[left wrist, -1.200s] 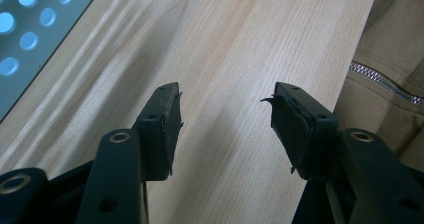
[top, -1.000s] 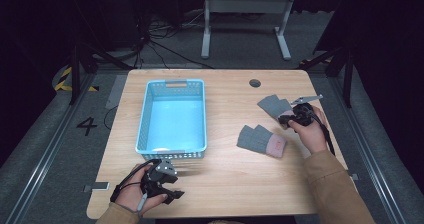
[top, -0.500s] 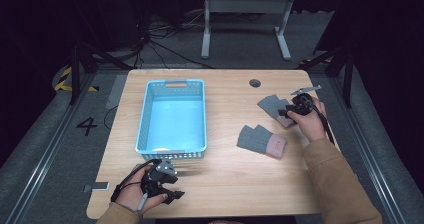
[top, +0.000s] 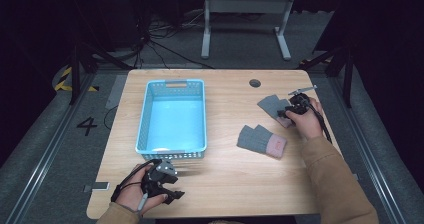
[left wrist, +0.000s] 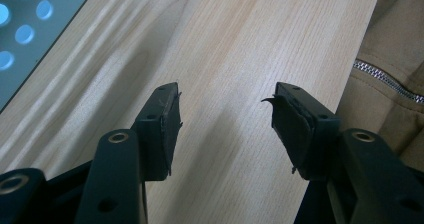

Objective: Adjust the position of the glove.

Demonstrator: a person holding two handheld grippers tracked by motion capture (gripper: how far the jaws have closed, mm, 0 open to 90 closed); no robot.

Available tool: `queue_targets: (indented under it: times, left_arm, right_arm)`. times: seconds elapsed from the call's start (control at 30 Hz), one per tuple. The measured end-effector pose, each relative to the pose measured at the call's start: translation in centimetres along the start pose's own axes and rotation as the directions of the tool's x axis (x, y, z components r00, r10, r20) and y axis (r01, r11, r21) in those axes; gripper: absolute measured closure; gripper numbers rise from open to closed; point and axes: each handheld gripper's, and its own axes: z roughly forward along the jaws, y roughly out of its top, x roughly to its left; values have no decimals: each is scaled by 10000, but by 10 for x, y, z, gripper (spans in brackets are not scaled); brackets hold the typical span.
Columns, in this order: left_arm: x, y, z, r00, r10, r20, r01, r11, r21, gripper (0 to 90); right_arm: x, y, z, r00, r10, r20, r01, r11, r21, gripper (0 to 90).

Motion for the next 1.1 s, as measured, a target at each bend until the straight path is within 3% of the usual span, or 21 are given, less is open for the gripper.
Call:
queue_targets:
  times: [0.13, 0.5, 0.8, 1.1]
  left_arm:
    - [-1, 0, 0, 10000, 12, -14, -12, 10000, -24, 458]
    - [-1, 0, 0, 10000, 43, -22, -43, 10000, -47, 454]
    - [0, 2, 0, 10000, 57, 34, -56, 10000, -72, 455]
    - [1, 9, 5, 9995, 268, 190, -267, 9996, -30, 455]
  right_arm:
    - [3, 3, 2, 9999, 59, 142, -63, 9995, 300, 574]
    - [12, 8, 1, 9995, 65, 294, -87, 9969, 780, 811]
    - [9, 5, -12, 9994, 285, 171, -289, 9993, 222, 849]
    - [21, 9, -46, 9999, 76, -135, -82, 9989, -465, 847]
